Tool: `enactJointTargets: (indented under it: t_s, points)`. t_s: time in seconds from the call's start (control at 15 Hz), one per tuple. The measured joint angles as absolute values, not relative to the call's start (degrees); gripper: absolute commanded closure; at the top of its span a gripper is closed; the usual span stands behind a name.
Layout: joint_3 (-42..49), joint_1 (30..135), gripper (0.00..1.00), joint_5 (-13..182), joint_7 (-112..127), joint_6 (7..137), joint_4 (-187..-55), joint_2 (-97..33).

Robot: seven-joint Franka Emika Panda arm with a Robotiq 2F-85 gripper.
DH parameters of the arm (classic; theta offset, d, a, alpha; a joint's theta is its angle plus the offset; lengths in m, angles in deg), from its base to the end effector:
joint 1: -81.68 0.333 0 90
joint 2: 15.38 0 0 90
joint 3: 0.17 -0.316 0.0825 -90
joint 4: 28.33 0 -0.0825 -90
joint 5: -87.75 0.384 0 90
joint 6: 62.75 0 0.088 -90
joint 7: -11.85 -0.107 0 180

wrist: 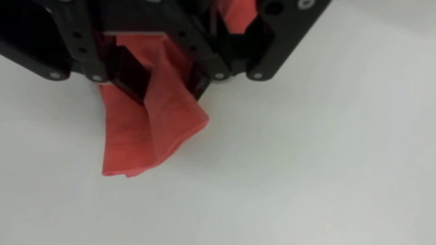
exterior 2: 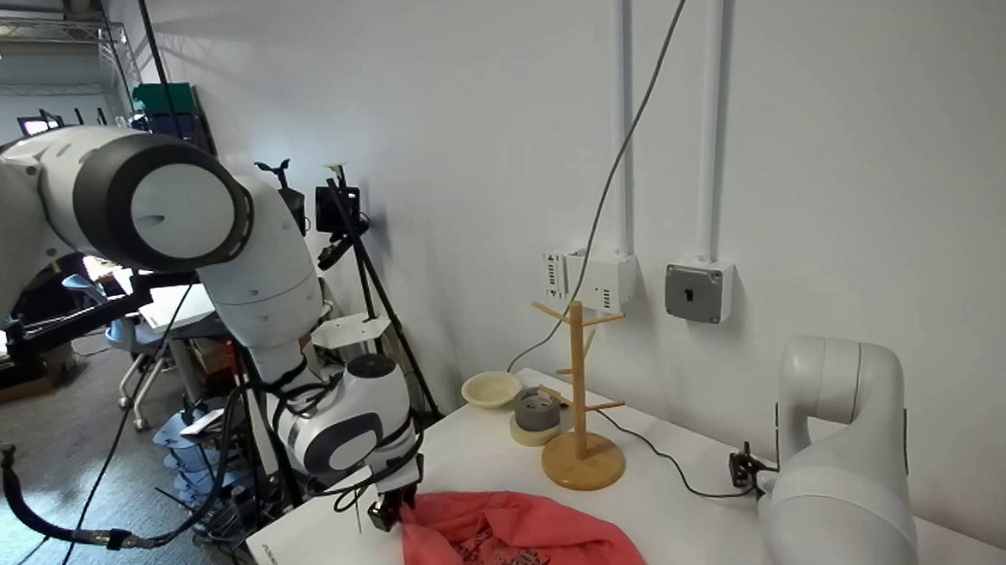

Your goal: Fold the pink object from the left end

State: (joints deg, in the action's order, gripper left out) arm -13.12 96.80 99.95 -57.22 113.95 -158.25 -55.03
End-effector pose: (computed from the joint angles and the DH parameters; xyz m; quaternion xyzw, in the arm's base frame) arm 0.4602 0.2385 0.0721 -0.8757 0.4716 0.0208 0.1017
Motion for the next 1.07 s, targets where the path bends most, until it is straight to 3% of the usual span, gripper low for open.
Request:
enactJointTargets:
  t_s: [0.07,0.67,1.07]
  points:
    - [-13.12,96.8,1.0,100.03,-57.2,113.95,-158.11,-55.03]
    - [-11.31,96.73,0.97,102.19,-57.19,111.24,-159.77,-50.17]
    - [3.62,104.81,0.97,97.79,-59.2,107.59,-164.14,-40.33]
